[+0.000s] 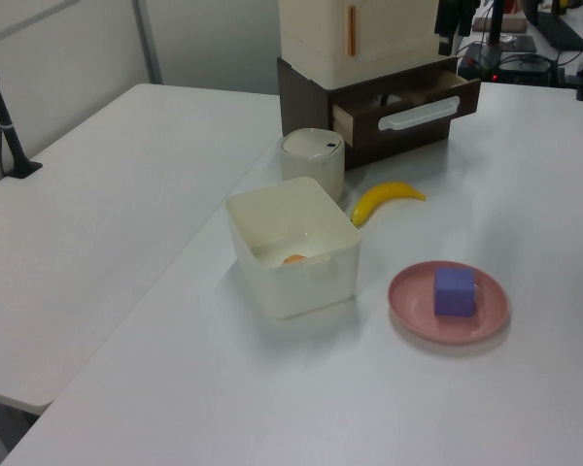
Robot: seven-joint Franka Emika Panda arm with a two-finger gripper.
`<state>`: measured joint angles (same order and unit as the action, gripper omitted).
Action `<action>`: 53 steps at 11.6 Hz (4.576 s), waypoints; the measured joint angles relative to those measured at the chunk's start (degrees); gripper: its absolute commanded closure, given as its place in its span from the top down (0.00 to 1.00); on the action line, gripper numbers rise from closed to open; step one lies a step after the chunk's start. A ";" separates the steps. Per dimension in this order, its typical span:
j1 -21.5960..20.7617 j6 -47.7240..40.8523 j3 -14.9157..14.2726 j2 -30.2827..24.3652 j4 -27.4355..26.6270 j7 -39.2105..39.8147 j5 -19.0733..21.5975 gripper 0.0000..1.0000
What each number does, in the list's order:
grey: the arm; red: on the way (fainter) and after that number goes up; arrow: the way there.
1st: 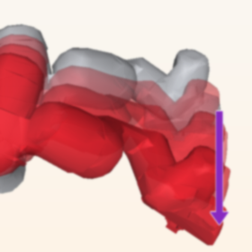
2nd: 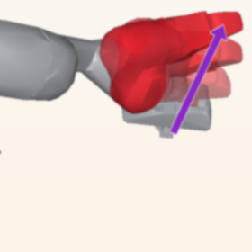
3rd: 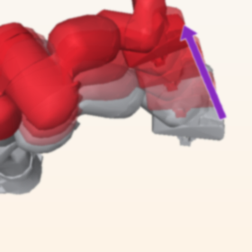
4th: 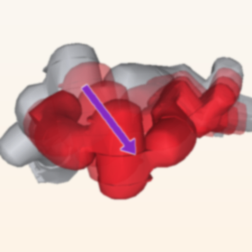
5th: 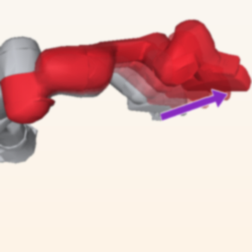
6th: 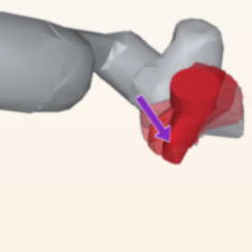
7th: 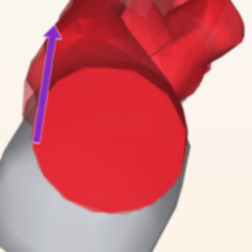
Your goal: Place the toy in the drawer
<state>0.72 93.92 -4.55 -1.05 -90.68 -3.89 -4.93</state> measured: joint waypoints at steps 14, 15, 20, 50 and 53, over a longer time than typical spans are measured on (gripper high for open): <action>6.36 16.43 -0.39 13.93 3.88 -13.01 -12.01 1.00; 6.77 18.51 -0.40 15.19 3.79 -14.14 -12.32 1.00; 7.18 24.48 -0.39 20.63 3.74 -18.23 -16.05 1.00; 7.18 25.98 0.37 23.57 4.99 -17.81 -18.34 1.00; 7.16 20.52 1.61 20.43 5.05 -17.81 -16.77 1.00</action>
<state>7.88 114.43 -2.93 19.38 -85.63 -21.71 -21.70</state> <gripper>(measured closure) 0.000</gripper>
